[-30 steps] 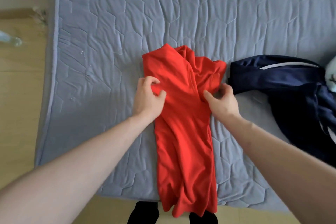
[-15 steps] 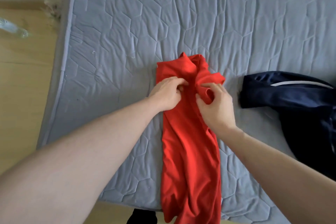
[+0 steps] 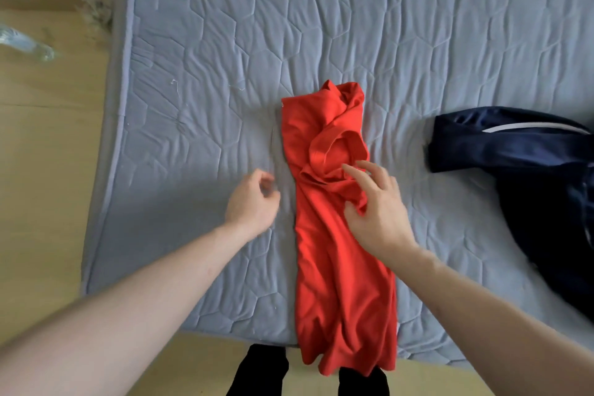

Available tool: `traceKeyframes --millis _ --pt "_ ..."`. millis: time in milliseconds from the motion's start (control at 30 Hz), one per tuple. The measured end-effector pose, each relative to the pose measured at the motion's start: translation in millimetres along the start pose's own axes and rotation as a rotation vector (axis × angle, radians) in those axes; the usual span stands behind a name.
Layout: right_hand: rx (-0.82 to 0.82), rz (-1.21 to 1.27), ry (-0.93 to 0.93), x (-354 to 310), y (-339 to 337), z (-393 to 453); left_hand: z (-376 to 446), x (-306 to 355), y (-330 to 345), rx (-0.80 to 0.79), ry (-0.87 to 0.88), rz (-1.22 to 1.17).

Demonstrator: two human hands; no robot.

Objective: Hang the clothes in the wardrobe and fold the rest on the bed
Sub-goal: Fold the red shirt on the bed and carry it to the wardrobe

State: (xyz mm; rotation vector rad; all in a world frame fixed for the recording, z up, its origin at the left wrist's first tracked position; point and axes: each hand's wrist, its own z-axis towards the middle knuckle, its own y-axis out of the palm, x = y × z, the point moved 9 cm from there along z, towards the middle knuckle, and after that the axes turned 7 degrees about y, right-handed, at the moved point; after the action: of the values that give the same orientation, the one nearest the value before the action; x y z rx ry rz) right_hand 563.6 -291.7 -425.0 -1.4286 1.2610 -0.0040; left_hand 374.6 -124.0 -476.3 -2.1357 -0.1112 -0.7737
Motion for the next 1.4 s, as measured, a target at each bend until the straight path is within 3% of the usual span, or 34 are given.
traceKeyframes --millis 100,233,367,567,767,867,1067,1233,1400 --pt "-0.015 0.062 0.304 58.0 -3.8 -52.0 -73.7 -42.2 46.7 -0.215 -0.231 -0.054" --pt "-0.293 0.189 0.776 126.3 29.2 -142.3 -177.6 -72.6 103.2 -0.496 -0.452 -0.187" --pt "-0.484 0.098 0.905 149.9 54.7 -205.5 -245.1 -68.9 136.6 -0.604 -0.499 -0.335" --pt "-0.452 0.228 0.947 140.9 69.1 -219.8 -250.2 -52.6 142.2 -0.442 -0.485 -0.39" --pt "-0.464 0.233 0.993 130.1 56.3 -231.7 -251.1 -62.8 119.3 -0.366 -0.584 -0.333" --pt "-0.393 0.358 1.033 118.6 34.2 -224.4 -244.8 -48.8 86.7 -0.218 -0.522 -0.355" --pt "-0.253 0.724 0.955 64.0 -28.6 -138.9 -164.3 38.1 2.9 -0.037 -0.221 -0.636" --pt "-0.205 1.028 0.948 15.2 -67.6 -46.4 -78.5 92.3 -34.1 -0.07 -0.375 -1.0" --pt "-0.236 1.079 0.845 -25.9 -78.2 34.1 0.7 121.2 -61.3 -0.044 -0.395 -1.114"
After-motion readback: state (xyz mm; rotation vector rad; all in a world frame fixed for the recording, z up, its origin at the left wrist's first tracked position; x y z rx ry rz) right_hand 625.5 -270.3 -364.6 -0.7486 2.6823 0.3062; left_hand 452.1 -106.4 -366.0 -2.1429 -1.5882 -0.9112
